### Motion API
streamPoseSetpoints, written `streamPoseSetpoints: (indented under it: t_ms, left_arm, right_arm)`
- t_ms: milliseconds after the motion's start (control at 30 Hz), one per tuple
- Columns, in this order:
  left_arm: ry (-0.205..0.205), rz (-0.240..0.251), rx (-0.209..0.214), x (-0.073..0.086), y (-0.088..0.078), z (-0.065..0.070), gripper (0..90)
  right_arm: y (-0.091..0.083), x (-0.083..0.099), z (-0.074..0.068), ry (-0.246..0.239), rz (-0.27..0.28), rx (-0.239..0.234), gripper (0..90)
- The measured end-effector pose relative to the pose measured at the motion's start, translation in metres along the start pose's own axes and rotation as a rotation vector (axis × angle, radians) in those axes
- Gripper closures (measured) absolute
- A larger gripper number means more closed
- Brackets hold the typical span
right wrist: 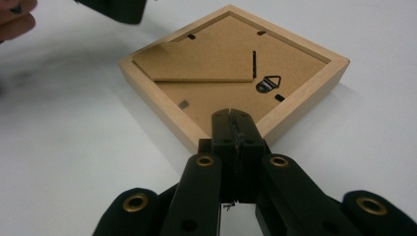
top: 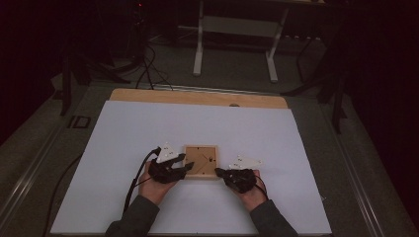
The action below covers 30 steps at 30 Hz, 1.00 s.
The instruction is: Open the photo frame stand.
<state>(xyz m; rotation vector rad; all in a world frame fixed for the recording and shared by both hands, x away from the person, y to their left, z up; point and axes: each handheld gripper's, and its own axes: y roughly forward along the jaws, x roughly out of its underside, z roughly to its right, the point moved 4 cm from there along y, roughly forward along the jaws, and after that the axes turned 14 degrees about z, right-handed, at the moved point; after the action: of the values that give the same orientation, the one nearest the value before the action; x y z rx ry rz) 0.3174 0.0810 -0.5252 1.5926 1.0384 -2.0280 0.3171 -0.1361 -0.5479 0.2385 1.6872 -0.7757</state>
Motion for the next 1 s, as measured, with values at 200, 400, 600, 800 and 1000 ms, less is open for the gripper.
streamPoseSetpoints:
  t_ms: [200,400,600,800,1000]
  left_arm:
    - [0.024,-0.034,0.013,0.006,0.008,0.006,50.5]
    - [0.026,-0.061,0.015,0.012,0.018,0.01,48.9]
    - [0.049,-0.09,0.0,0.018,0.022,0.011,48.2]
    - [0.051,-0.082,-0.006,0.02,0.023,0.011,49.5]
    - [0.055,-0.085,-0.02,0.02,0.024,0.012,51.1]
  right_arm:
    - [0.0,0.0,0.0,-0.003,0.003,-0.002,89.7]
    - [0.001,0.0,0.0,0.001,0.004,-0.007,89.6]
    - [0.004,0.0,-0.002,-0.007,0.003,-0.008,89.7]
    - [0.004,0.0,-0.002,-0.006,0.004,-0.01,89.7]
    - [0.005,0.0,-0.001,-0.005,0.008,-0.015,89.8]
